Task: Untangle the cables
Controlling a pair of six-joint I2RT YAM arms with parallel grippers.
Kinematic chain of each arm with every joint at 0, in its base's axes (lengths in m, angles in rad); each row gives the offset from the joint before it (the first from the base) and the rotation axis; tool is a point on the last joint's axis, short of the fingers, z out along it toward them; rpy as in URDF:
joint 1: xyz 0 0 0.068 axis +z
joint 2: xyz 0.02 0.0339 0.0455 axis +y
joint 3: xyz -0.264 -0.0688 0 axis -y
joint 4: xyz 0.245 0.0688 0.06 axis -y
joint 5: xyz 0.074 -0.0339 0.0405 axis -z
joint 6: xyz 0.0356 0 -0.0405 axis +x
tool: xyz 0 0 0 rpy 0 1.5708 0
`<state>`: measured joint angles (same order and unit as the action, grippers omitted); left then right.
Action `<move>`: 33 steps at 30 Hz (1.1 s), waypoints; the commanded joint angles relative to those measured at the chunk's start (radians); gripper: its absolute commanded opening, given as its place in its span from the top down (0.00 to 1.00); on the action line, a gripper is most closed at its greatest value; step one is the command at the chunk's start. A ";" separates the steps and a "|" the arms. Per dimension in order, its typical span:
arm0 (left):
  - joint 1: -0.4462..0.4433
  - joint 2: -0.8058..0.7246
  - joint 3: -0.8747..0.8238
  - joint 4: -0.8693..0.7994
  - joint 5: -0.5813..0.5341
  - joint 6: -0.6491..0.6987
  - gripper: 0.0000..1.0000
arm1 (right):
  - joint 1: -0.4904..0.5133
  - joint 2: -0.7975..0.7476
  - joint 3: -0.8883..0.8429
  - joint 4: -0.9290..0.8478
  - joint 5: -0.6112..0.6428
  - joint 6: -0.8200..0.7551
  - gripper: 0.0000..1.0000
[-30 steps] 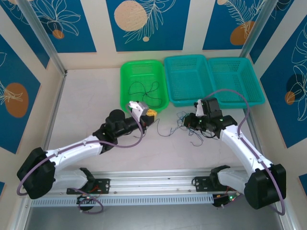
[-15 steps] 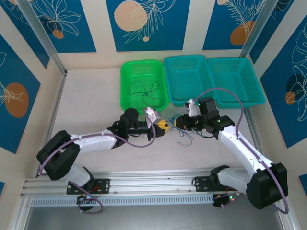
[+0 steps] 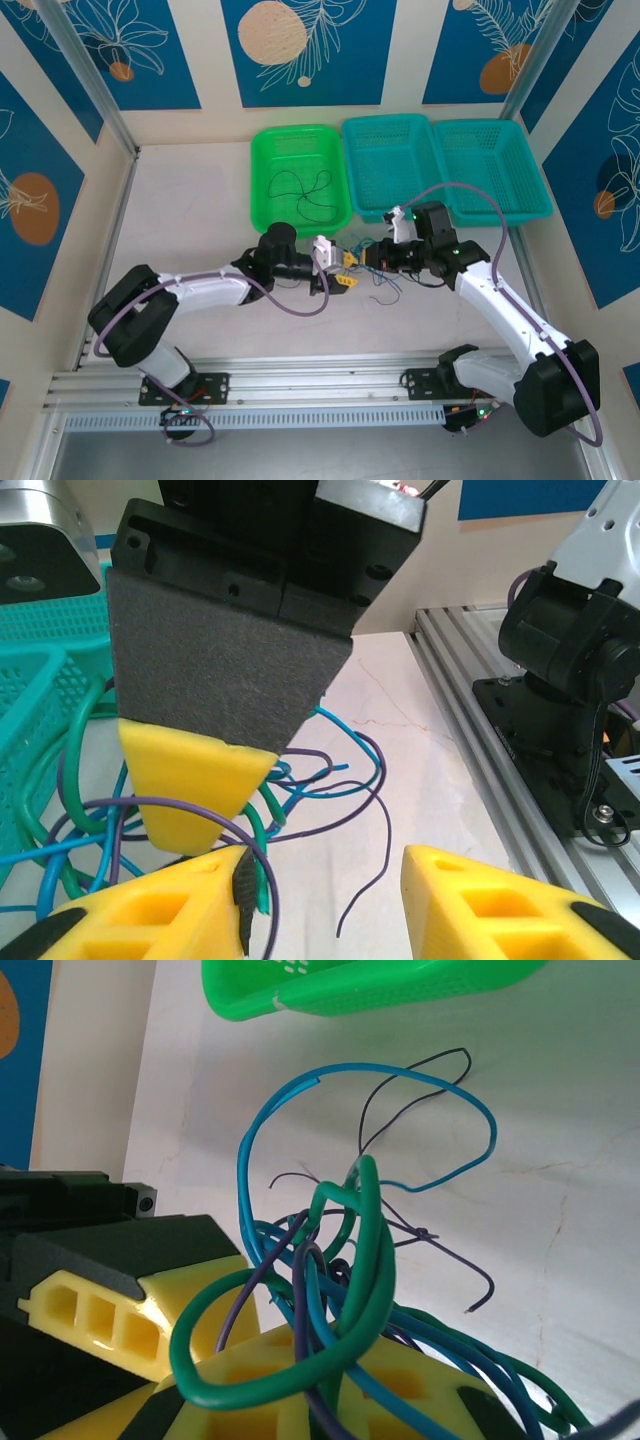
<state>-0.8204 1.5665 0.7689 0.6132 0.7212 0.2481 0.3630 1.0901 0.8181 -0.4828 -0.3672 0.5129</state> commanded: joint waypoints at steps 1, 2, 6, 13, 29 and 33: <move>-0.005 0.040 0.040 0.023 0.011 0.043 0.57 | 0.016 0.000 0.037 -0.004 -0.024 0.007 1.00; -0.005 0.051 0.045 0.038 0.011 0.032 0.57 | 0.017 0.002 0.039 -0.007 -0.023 0.008 1.00; -0.006 0.089 0.051 0.113 0.014 -0.025 0.63 | 0.025 0.004 0.041 -0.008 -0.012 0.009 1.00; -0.006 0.070 0.019 0.209 -0.032 -0.105 0.74 | 0.027 0.014 0.024 -0.016 0.051 -0.002 1.00; -0.012 0.109 0.062 0.256 -0.195 -0.281 1.00 | 0.040 0.040 0.022 -0.006 0.092 -0.007 1.00; -0.012 0.056 0.050 0.207 -0.263 -0.308 1.00 | 0.026 0.021 -0.040 -0.007 0.313 0.027 0.98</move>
<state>-0.8288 1.6764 0.7956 0.7513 0.5396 -0.0216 0.3859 1.1278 0.8185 -0.4488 -0.1875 0.5194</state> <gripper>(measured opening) 0.045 0.087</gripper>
